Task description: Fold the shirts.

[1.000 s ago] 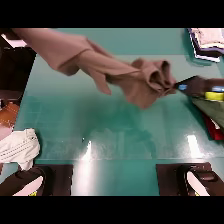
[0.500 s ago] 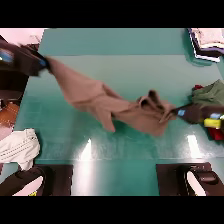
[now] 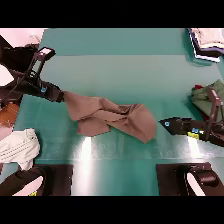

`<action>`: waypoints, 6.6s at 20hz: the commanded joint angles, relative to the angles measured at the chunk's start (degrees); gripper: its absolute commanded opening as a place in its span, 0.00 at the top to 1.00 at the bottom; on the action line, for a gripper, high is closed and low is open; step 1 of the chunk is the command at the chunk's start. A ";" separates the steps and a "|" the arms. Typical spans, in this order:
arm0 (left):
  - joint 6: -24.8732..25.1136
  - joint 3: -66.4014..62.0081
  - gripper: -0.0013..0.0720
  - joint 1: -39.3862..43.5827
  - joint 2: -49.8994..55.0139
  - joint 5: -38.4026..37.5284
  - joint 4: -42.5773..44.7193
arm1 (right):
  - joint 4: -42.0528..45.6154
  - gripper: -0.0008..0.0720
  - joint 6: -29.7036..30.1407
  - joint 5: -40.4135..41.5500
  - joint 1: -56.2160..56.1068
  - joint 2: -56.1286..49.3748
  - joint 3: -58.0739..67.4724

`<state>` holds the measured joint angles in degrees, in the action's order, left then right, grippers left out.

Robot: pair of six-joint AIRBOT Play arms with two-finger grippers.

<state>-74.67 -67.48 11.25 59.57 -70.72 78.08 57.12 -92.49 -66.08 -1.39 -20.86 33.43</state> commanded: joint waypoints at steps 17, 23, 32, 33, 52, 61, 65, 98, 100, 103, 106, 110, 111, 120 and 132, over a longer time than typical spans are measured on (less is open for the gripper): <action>-0.33 1.07 0.95 0.00 0.02 -0.35 0.13 | 15.04 0.27 -20.17 5.73 -34.67 -50.71 26.51; -0.33 1.07 0.95 0.00 0.00 -0.35 0.13 | 15.04 0.32 -23.10 -3.06 -34.93 -60.61 32.79; -0.31 -1.01 0.95 0.00 -0.11 -3.41 3.52 | 30.53 0.97 -22.73 -10.34 -35.41 -54.16 33.35; -0.35 -3.32 0.95 0.00 -0.15 -4.33 5.53 | 33.48 0.97 -22.67 -12.24 -34.71 -51.10 33.38; -2.84 -53.94 0.95 0.00 -8.68 -8.83 -17.57 | 36.96 0.97 -15.74 -21.09 -7.32 -16.48 63.95; 0.33 -26.14 0.95 0.00 -2.62 -13.27 -12.61 | 35.32 0.97 -8.48 -32.17 -7.32 -41.68 63.43; 1.70 -11.23 0.95 0.00 6.43 -7.87 -8.72 | 35.43 0.97 -4.28 -26.32 -7.30 -50.90 55.10; 13.27 3.45 0.51 -23.37 29.81 5.53 -28.83 | 8.39 0.40 4.70 -11.87 12.20 -37.11 32.76; 13.64 3.45 0.51 -23.37 31.63 5.86 -29.55 | 8.39 0.40 4.46 -11.91 12.22 -35.80 32.11; 13.62 3.43 0.51 -23.37 32.68 7.34 -31.76 | 8.39 0.40 4.44 -11.65 12.22 -34.34 32.13; 13.60 2.32 0.56 -23.37 32.68 7.72 -32.74 | 8.41 0.40 4.44 -12.17 12.22 -33.99 32.17; 13.44 -0.96 0.95 -23.37 32.61 5.14 -32.68 | 8.61 0.40 4.44 -12.85 12.22 -34.07 32.17; 12.92 -2.12 0.95 -23.37 32.22 3.89 -32.65 | 8.98 0.40 4.44 -14.05 12.22 -34.10 32.15; 13.18 -5.29 0.95 -23.37 19.80 -2.43 -31.87 | 3.82 0.22 5.88 -14.58 22.69 -34.07 5.60; 12.94 -5.29 0.95 -23.37 19.78 -3.89 -31.85 | -2.10 0.38 3.98 5.60 10.82 -34.18 -8.28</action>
<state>-61.73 -72.71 -12.10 79.40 -74.41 46.24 55.20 -87.55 -64.36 11.90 -54.92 26.24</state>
